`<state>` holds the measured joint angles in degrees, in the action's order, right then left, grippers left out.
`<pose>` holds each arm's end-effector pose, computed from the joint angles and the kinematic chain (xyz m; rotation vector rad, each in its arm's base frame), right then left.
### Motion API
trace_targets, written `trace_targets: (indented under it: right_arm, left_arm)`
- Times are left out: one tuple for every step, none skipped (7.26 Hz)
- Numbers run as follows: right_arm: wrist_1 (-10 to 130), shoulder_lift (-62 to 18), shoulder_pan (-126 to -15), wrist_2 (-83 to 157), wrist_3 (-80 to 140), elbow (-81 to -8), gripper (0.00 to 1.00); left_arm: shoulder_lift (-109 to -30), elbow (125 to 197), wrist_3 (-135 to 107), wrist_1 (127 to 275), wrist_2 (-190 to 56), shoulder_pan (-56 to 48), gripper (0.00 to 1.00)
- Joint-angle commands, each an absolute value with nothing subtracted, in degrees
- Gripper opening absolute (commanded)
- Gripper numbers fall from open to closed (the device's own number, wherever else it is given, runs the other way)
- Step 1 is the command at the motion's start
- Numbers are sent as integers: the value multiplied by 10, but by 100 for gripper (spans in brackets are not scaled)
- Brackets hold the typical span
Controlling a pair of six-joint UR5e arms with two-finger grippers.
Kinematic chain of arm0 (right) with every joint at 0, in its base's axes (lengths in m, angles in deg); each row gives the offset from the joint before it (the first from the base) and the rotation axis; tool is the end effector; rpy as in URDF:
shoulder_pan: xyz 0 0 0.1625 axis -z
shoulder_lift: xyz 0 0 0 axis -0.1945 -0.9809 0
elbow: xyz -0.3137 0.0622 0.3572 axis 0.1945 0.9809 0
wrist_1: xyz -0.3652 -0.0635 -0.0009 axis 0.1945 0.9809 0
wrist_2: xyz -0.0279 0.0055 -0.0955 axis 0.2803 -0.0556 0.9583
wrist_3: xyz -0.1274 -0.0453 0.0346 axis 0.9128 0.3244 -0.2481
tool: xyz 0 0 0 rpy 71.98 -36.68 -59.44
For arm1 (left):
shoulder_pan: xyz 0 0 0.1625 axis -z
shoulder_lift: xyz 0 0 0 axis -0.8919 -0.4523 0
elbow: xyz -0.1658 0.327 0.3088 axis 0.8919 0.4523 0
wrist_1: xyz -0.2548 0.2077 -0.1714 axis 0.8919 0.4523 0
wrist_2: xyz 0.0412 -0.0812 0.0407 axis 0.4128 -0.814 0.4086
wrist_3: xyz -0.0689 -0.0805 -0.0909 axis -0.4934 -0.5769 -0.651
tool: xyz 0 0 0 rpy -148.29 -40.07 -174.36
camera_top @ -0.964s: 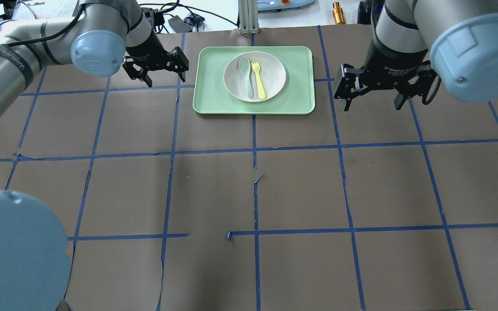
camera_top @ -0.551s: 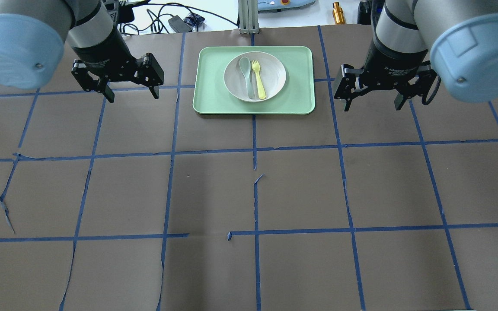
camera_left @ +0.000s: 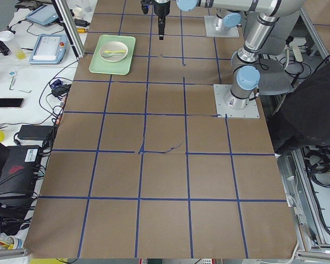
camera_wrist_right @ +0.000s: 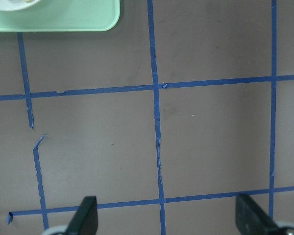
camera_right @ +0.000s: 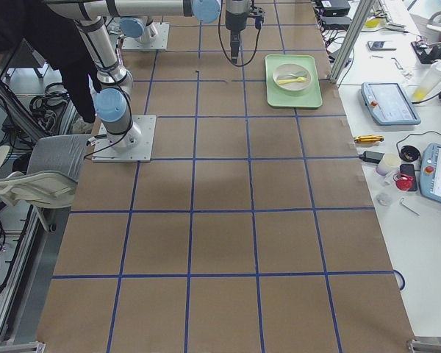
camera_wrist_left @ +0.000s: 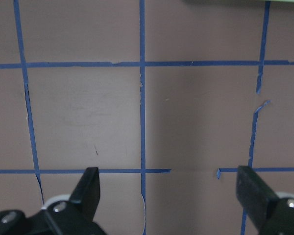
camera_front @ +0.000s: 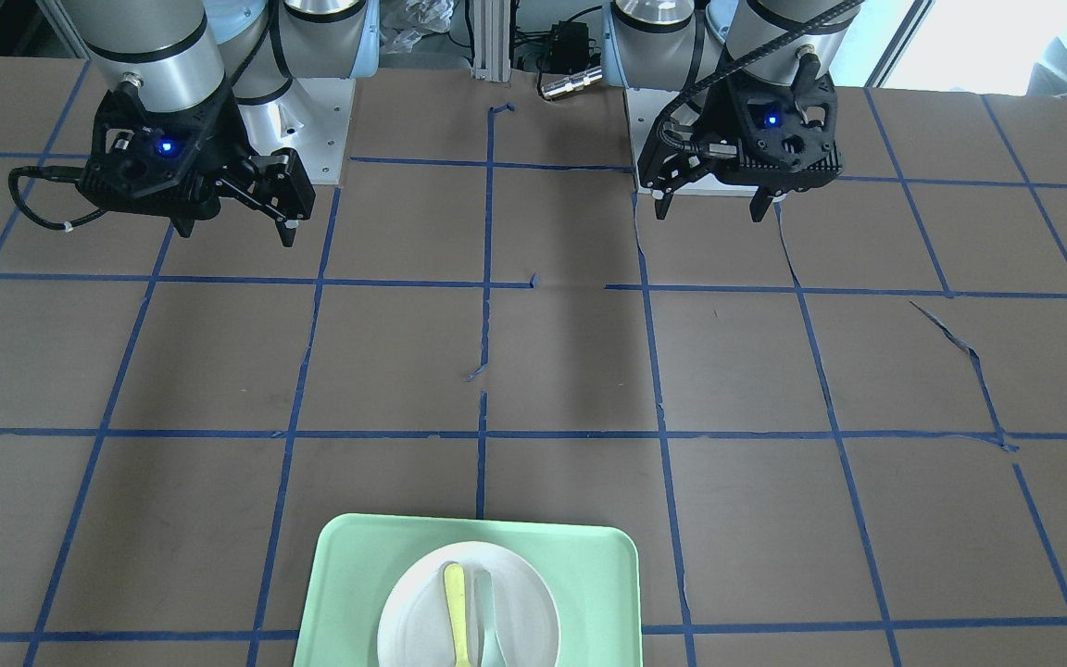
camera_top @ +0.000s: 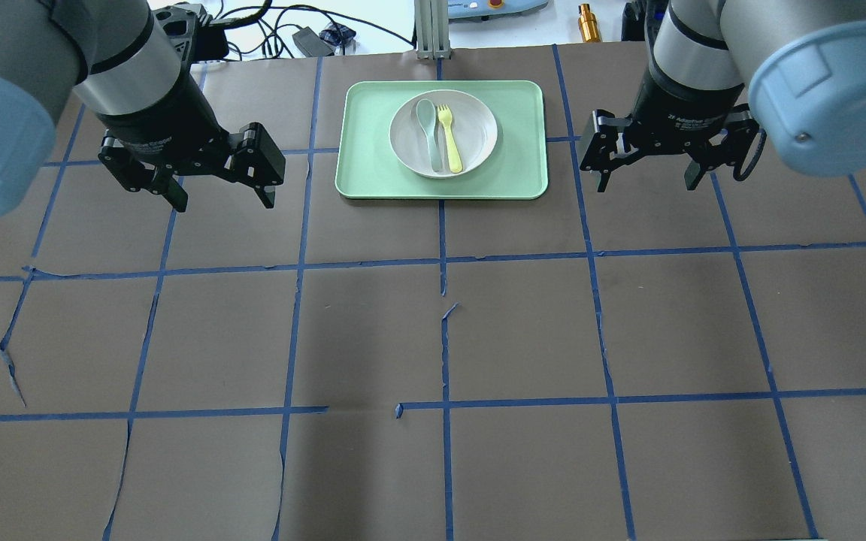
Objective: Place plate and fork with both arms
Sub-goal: 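Move the right gripper over the plate above the yellow fork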
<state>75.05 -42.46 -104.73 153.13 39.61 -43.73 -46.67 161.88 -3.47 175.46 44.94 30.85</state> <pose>0.1532 -0.4326 0.4946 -0.0908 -3.0913 0.0174 -0.1608 -0.4087 0.5086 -0.0021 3.1340 -0.0037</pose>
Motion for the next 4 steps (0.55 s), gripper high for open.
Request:
trace_targets:
  right_arm:
    - [760,-424,-1047,1536,396,-439,100]
    - [774,-422,-1048,1530,395,-443,100]
    - [808,-387,-1053,1530,404,-434,100]
    - [846,-321,-1084,1533,405,-408,100]
  left_arm:
    - [-464,1623,-35,1756,451,309,100]
    - [-465,1623,-35,1756,451,309,100]
    - [-465,1624,-35,1756,451,309,100]
    - [-465,1624,-35,1756,450,309,100]
